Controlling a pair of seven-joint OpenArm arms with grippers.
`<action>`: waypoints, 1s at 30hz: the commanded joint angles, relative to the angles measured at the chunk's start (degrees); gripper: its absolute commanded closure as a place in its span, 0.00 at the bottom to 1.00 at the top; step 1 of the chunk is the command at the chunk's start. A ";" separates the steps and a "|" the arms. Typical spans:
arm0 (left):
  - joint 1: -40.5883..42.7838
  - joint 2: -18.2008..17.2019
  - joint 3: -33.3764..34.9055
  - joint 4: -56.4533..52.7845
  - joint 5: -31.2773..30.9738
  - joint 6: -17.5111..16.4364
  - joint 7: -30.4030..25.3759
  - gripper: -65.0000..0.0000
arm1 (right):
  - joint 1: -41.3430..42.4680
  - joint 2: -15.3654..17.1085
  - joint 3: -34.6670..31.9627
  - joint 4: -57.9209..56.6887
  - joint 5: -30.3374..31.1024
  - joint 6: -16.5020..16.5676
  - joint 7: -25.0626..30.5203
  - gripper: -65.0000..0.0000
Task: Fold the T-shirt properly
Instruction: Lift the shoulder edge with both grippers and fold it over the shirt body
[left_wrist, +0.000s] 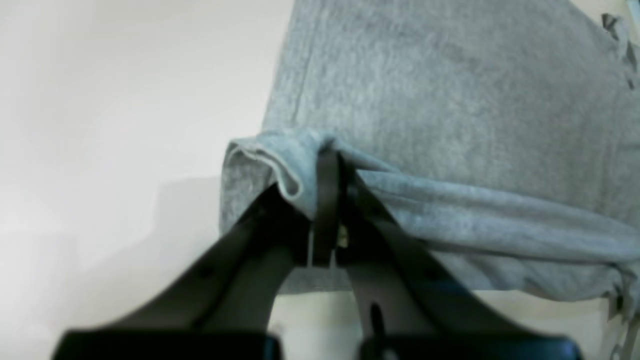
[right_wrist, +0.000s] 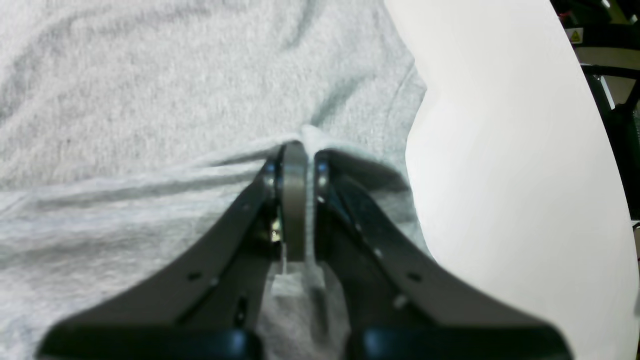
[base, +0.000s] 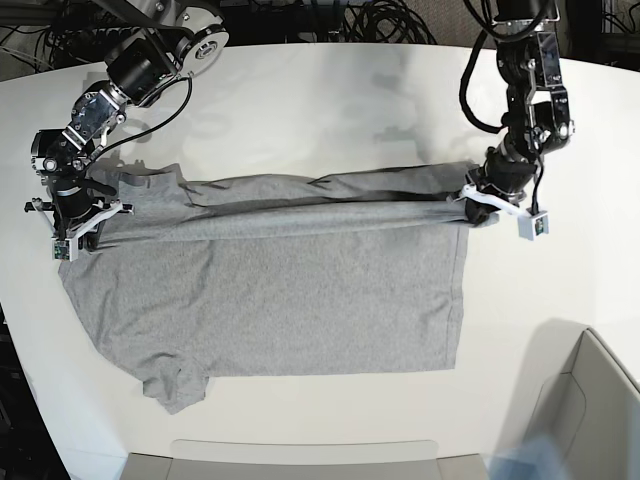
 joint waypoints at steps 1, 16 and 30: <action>-1.79 -0.65 -0.12 -0.35 0.02 0.21 -1.03 1.00 | 2.06 0.78 -0.23 0.57 1.09 0.62 2.17 1.00; -12.96 -1.18 3.83 -12.22 0.02 0.21 -1.03 1.00 | 7.25 4.91 -2.52 -8.84 1.18 0.62 5.16 1.00; -17.97 -2.06 6.73 -17.05 0.02 0.21 -1.82 1.00 | 8.22 7.55 -5.77 -14.20 3.99 -0.47 5.08 1.00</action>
